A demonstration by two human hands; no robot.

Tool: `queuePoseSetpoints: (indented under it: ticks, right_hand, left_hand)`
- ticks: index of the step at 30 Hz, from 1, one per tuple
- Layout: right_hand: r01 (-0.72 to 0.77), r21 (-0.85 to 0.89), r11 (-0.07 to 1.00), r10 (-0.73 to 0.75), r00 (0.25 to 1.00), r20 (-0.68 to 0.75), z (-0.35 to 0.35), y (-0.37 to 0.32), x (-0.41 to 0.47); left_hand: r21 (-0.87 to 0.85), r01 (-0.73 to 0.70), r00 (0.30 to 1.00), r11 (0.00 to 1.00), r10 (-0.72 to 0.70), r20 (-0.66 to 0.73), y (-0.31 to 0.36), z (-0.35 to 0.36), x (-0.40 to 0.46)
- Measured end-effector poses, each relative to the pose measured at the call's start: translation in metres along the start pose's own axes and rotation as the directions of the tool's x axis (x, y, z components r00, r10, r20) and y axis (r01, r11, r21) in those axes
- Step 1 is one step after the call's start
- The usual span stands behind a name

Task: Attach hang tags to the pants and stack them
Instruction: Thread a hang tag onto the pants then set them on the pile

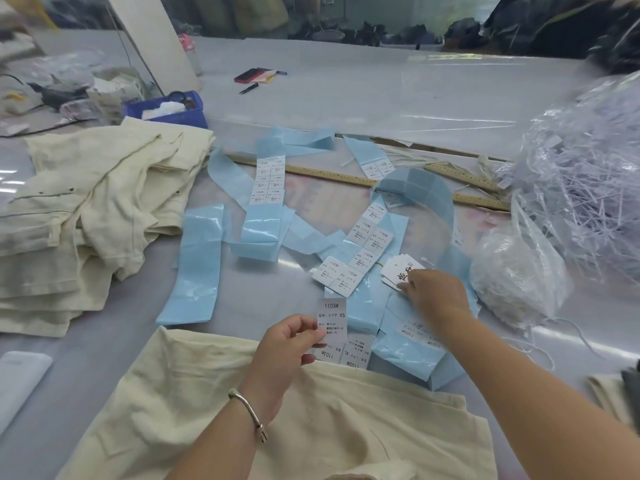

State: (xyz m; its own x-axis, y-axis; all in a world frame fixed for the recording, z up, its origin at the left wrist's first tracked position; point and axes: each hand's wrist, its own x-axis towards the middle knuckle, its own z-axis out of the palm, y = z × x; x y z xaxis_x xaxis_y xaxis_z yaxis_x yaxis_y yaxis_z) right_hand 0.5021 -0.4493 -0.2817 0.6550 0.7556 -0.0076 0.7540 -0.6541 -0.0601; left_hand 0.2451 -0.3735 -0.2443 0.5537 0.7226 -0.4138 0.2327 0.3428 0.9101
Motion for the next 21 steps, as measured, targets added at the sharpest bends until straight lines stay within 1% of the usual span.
queuePoseSetpoints:
  ticks: [3,6,10,14,21]
  right_hand:
    - [-0.044,0.0,0.999,0.044,0.998,0.037,0.0,-0.006,0.005]
    - [-0.091,0.001,0.996,0.091,0.995,0.028,-0.002,-0.01,0.007]
    - [-0.099,-0.054,0.994,0.103,0.992,0.068,-0.004,-0.019,0.01]
    - [-0.172,-0.008,0.985,0.172,0.983,0.061,-0.007,-0.02,0.011]
    - [-0.255,0.054,0.965,0.254,0.967,0.032,-0.009,-0.02,0.014]
  left_hand:
    - [0.005,0.002,1.0,1.0,-0.002,-0.006,-0.001,-0.002,-0.002]
    - [0.0,0.003,1.0,1.0,-0.003,-0.002,-0.002,-0.003,-0.003]
    - [-0.003,0.008,1.0,1.0,-0.008,0.003,-0.002,-0.002,-0.002]
    - [-0.001,0.022,1.0,1.0,-0.022,0.016,-0.005,-0.001,-0.001]
    - [-0.012,0.027,1.0,1.0,-0.027,0.016,-0.007,0.004,0.002]
